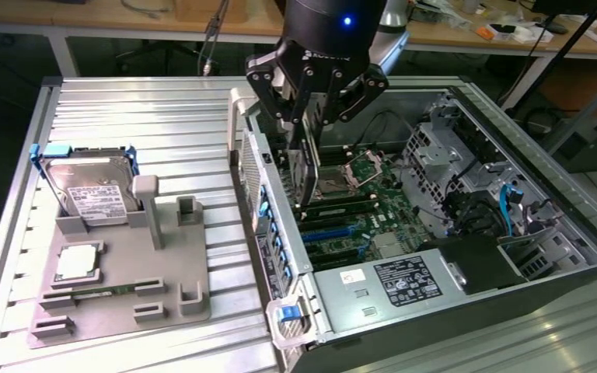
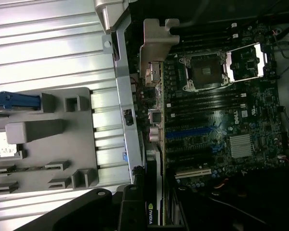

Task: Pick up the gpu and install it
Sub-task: 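Pick up the gpu and move the gpu toward the slot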

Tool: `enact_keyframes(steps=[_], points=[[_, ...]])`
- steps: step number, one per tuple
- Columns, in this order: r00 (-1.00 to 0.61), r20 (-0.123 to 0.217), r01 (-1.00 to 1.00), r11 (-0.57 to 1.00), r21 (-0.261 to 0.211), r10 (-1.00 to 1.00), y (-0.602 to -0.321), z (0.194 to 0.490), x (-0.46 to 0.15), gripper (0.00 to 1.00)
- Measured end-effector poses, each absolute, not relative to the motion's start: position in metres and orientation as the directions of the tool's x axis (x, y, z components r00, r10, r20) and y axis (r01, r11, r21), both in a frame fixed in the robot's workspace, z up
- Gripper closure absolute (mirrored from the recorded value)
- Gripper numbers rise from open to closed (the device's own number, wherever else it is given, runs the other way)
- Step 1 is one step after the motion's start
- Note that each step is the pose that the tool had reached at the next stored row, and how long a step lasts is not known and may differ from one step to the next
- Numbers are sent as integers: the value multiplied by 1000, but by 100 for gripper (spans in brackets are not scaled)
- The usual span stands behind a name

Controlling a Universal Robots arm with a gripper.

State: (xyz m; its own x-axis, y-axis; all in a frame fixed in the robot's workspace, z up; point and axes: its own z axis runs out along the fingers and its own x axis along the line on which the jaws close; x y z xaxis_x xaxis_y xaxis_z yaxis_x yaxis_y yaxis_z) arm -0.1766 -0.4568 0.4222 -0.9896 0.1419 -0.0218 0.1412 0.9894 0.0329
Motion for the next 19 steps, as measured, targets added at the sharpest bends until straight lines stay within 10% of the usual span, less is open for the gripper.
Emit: enact_keyframes(steps=[19], points=[[-990,-22,141,989,33,142,-457,422,-161,73]])
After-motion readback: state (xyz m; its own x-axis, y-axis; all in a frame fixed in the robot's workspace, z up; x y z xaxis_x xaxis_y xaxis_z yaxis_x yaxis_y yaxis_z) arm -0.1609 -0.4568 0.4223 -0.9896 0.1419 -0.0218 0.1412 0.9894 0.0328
